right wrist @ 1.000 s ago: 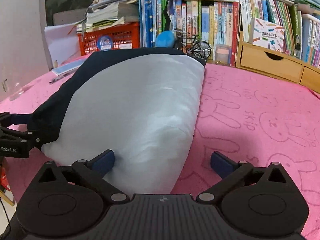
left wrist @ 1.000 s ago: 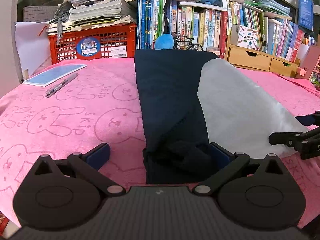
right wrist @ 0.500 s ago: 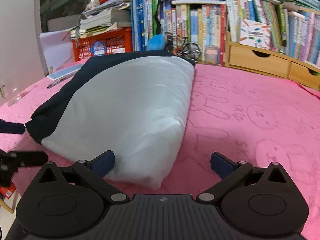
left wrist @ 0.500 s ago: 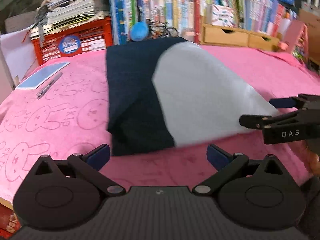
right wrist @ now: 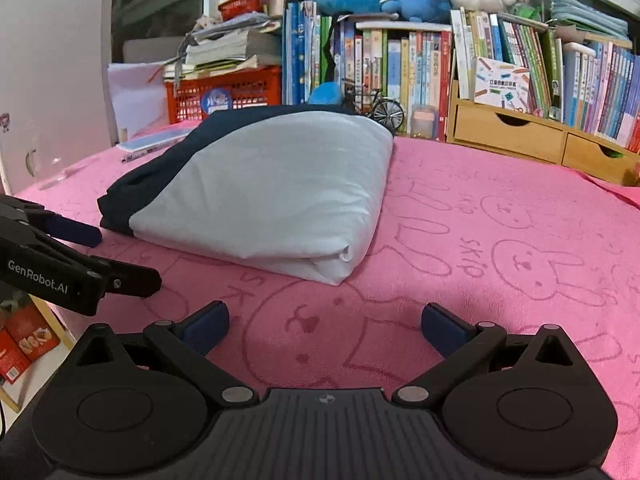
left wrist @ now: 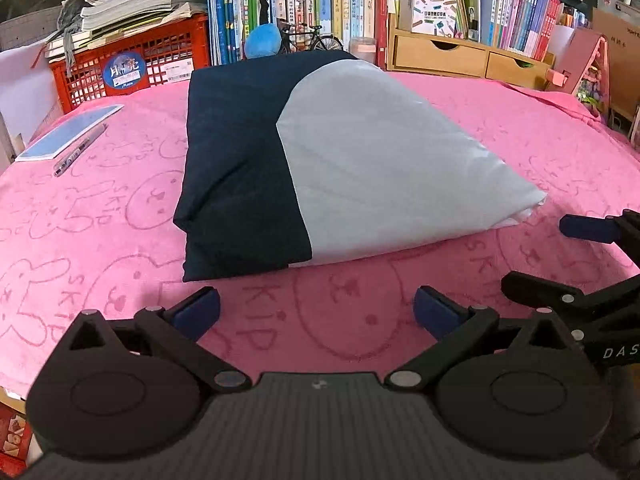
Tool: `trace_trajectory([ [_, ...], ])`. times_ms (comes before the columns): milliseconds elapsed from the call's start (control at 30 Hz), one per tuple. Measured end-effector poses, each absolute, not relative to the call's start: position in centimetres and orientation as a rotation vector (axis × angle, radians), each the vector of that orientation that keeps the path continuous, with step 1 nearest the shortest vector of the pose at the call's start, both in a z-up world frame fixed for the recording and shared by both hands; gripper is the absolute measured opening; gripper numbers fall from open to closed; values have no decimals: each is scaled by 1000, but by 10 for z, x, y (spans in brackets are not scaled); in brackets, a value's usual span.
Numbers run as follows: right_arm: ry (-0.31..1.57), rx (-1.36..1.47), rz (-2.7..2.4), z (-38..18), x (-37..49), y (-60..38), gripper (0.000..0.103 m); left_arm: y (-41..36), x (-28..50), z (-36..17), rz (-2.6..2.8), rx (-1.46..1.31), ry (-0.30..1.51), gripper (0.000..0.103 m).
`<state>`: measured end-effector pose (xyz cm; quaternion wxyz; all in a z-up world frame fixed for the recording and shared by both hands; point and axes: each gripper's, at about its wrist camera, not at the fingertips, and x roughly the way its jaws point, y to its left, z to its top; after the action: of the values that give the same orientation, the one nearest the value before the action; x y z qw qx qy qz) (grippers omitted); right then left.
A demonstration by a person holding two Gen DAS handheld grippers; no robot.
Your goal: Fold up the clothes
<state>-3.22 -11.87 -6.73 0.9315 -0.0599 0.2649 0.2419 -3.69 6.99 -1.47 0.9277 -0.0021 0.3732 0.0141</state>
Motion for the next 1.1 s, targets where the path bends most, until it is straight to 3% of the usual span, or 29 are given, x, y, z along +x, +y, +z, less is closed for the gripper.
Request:
trace_trajectory([
  [633, 595, -125, 471, -60, -28, -114, 103, 67, -35, -18, 69, -16, 741, 103],
  [1100, 500, -127, 500, -32, -41, -114, 103, 68, -54, 16, 64, 25, 698, 103],
])
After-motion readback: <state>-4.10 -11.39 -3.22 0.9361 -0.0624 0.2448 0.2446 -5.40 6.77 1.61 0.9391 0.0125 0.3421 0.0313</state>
